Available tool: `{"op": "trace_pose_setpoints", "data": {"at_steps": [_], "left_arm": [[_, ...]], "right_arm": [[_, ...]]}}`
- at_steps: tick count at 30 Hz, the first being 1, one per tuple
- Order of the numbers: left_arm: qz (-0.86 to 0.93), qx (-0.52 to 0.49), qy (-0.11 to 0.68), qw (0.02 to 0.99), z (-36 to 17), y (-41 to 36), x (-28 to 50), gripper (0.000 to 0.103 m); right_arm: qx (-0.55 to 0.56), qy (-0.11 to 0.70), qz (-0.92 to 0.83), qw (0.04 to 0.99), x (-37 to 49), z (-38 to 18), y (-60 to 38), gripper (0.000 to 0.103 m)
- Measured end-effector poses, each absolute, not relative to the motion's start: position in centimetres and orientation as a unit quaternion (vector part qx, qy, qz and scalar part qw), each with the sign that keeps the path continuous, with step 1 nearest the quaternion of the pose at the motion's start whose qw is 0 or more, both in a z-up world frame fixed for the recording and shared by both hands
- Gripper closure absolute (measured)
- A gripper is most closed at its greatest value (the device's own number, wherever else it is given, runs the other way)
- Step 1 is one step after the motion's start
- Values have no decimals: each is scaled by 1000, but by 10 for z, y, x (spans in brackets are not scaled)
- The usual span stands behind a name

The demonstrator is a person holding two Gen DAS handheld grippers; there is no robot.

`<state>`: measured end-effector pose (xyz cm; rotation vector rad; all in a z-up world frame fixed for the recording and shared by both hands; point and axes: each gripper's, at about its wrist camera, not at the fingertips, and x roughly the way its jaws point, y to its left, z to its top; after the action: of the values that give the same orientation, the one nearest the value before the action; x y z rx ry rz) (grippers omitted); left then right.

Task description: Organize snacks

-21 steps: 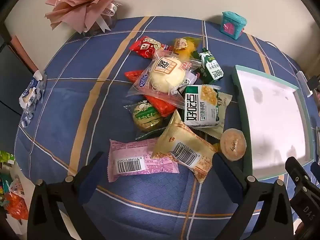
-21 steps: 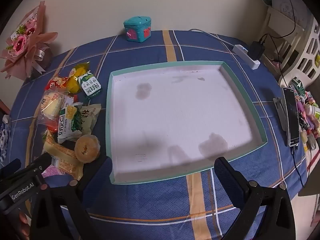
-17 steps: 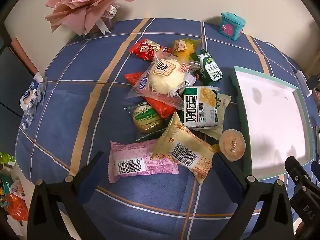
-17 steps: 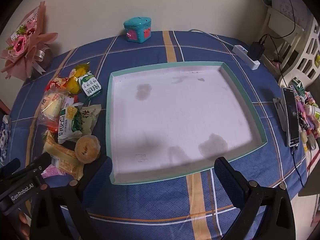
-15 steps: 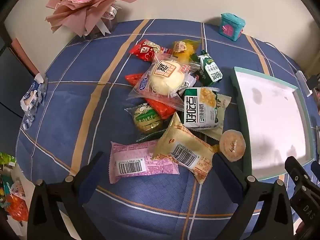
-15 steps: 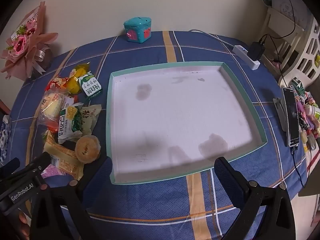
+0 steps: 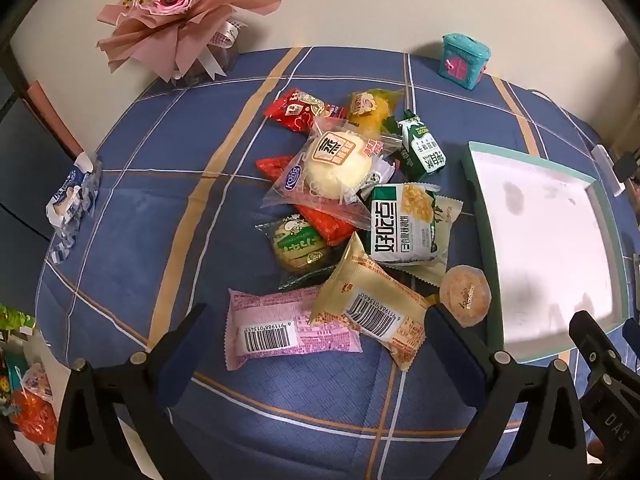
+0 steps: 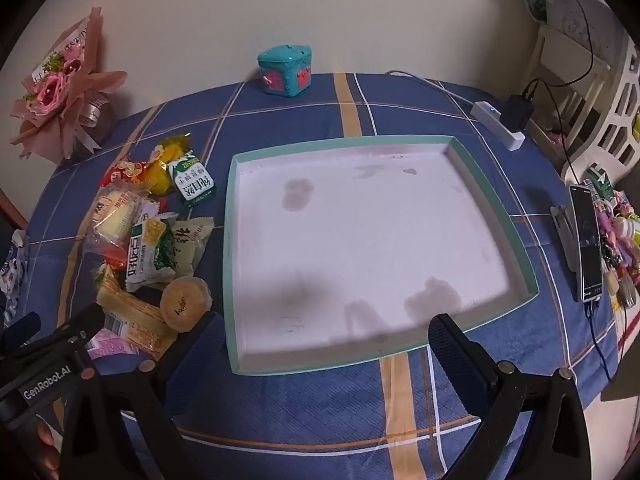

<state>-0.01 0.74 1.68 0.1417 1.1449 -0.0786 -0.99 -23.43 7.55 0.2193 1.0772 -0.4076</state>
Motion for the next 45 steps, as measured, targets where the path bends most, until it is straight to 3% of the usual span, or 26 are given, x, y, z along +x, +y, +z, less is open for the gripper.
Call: {"op": "trace_pose_setpoints", "data": {"at_steps": [45], "left_arm": [[-32,70,541,838,11,3,-4,0]], "right_arm": [[113,505,-202,831,-13,74,-239,0]]}}
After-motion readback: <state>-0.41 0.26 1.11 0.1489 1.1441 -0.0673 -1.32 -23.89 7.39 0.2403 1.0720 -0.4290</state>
